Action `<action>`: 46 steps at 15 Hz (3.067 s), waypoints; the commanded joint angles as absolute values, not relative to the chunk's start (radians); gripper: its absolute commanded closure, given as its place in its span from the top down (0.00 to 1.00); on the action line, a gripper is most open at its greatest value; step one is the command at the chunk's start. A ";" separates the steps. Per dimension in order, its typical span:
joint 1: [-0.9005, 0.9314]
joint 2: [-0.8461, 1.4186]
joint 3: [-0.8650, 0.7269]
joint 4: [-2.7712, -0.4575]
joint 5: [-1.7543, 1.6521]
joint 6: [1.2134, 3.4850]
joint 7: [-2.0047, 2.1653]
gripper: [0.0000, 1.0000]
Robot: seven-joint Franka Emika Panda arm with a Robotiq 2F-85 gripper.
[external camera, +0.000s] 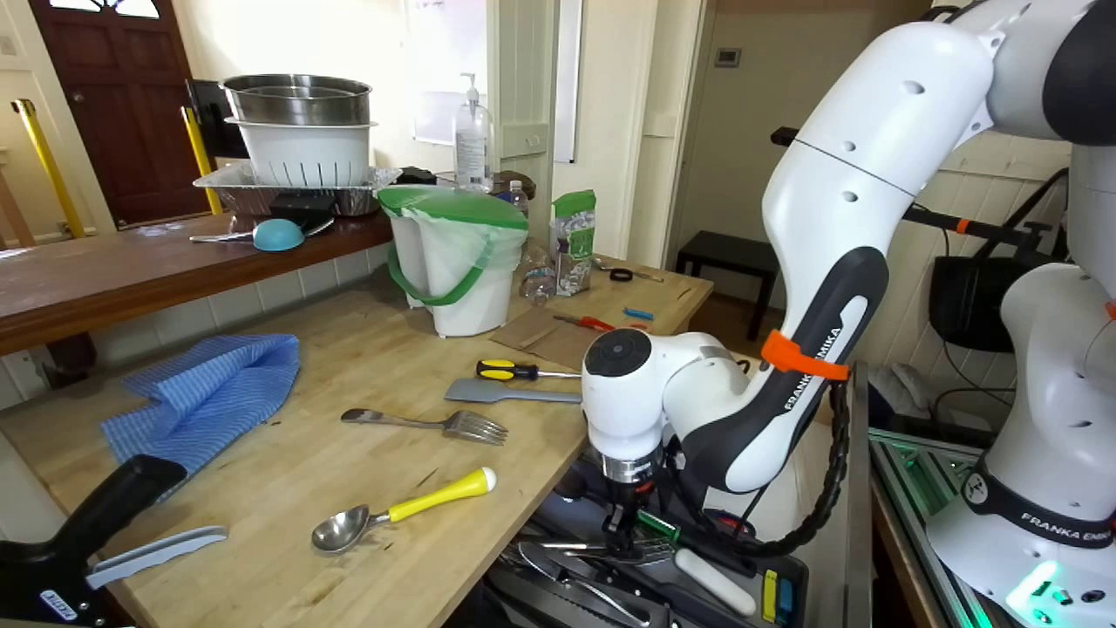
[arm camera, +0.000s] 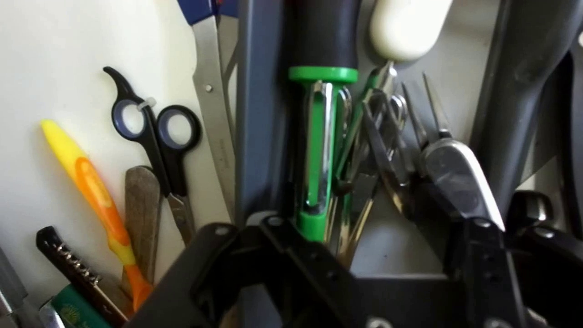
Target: Pick up the folk and knife from the drawer and put them on the counter
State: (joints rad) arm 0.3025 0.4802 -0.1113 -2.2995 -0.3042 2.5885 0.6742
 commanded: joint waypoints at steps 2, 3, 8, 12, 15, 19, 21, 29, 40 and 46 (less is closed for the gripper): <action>0.311 0.483 -0.122 -2.318 -0.290 2.569 0.705 0.44; 0.309 0.484 -0.121 -2.322 -0.286 2.571 0.707 0.42; 0.310 0.466 -0.116 -2.319 -0.274 2.555 0.717 0.03; 0.302 0.384 -0.117 -2.343 -0.262 2.466 0.738 0.04; 0.316 0.265 -0.124 -2.377 -0.308 2.393 0.810 0.04; 0.280 0.124 -0.074 -2.374 -0.327 2.279 0.876 0.04; 0.243 0.053 -0.041 -2.367 -0.298 2.228 0.831 0.04; 0.018 -0.043 -0.068 -2.271 -0.245 2.226 0.832 0.04; -0.159 -0.048 -0.166 -2.223 -0.118 2.227 0.769 0.17; -0.214 0.091 -0.222 -2.112 0.014 2.199 0.850 0.04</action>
